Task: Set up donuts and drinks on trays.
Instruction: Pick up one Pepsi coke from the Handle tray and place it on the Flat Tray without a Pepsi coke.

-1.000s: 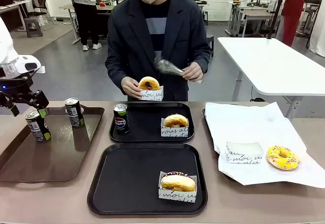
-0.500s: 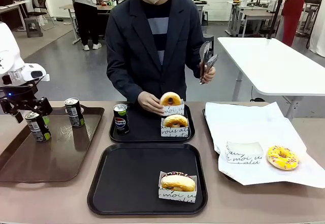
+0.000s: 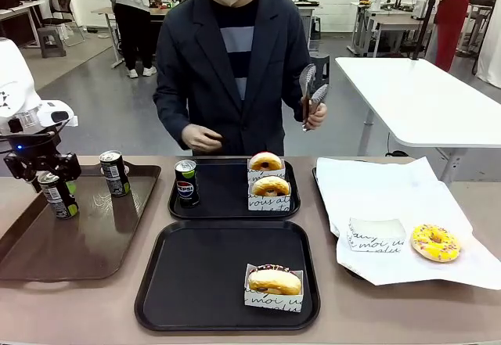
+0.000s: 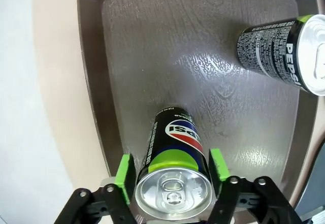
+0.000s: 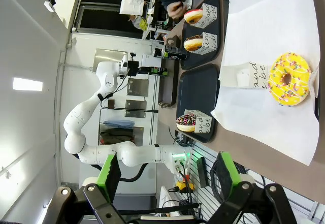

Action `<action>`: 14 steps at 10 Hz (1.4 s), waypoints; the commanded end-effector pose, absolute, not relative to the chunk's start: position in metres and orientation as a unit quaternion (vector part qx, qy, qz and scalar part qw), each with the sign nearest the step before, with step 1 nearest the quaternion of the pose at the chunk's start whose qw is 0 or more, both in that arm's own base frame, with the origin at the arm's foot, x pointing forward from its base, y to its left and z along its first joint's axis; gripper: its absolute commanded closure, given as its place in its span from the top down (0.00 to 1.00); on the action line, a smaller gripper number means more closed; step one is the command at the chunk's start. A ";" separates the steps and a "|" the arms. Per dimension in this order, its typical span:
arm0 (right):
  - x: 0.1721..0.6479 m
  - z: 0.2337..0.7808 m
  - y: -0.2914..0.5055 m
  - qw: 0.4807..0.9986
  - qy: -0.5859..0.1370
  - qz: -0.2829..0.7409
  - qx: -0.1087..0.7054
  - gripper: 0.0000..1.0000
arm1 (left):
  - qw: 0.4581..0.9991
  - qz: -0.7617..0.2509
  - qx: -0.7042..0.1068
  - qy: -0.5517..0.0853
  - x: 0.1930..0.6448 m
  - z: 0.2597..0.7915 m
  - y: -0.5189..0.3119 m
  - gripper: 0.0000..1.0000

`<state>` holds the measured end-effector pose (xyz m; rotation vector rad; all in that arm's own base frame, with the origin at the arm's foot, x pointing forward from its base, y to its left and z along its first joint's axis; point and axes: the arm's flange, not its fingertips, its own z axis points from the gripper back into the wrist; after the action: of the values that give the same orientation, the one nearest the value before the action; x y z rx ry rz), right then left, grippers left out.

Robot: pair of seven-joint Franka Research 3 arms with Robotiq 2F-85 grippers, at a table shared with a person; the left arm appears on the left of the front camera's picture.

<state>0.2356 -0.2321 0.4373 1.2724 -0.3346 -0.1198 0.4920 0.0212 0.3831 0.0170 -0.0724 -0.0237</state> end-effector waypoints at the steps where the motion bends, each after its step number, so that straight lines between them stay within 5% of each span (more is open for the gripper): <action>1: 0.237 0.439 -0.233 0.782 -0.167 -0.049 0.598 1.00 | 0.999 -0.005 0.004 -0.045 0.495 0.383 0.019 0.00; 3: 0.237 0.439 -0.233 0.782 -0.167 -0.049 0.598 1.00 | 0.999 -0.005 0.005 -0.040 0.495 0.383 0.019 0.00; 4: 0.237 0.439 -0.233 0.782 -0.167 -0.049 0.598 1.00 | 0.999 -0.006 0.006 -0.040 0.494 0.385 0.020 0.11; 6: 0.237 0.439 -0.233 0.782 -0.167 -0.049 0.598 1.00 | 0.999 -0.022 0.004 -0.042 0.487 0.416 0.018 0.00; 10: 0.237 0.439 -0.233 0.782 -0.167 -0.049 0.598 1.00 | 0.993 -0.104 -0.031 -0.045 0.417 0.535 -0.002 0.00; 14: 0.237 0.439 -0.233 0.782 -0.167 -0.049 0.598 1.00 | 0.993 -0.100 -0.022 -0.050 0.408 0.542 -0.008 0.00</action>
<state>0.2354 -0.2323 0.4373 1.2722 -0.3349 -0.1203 0.3973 -0.0090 0.5486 -0.0475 -0.0859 -0.2108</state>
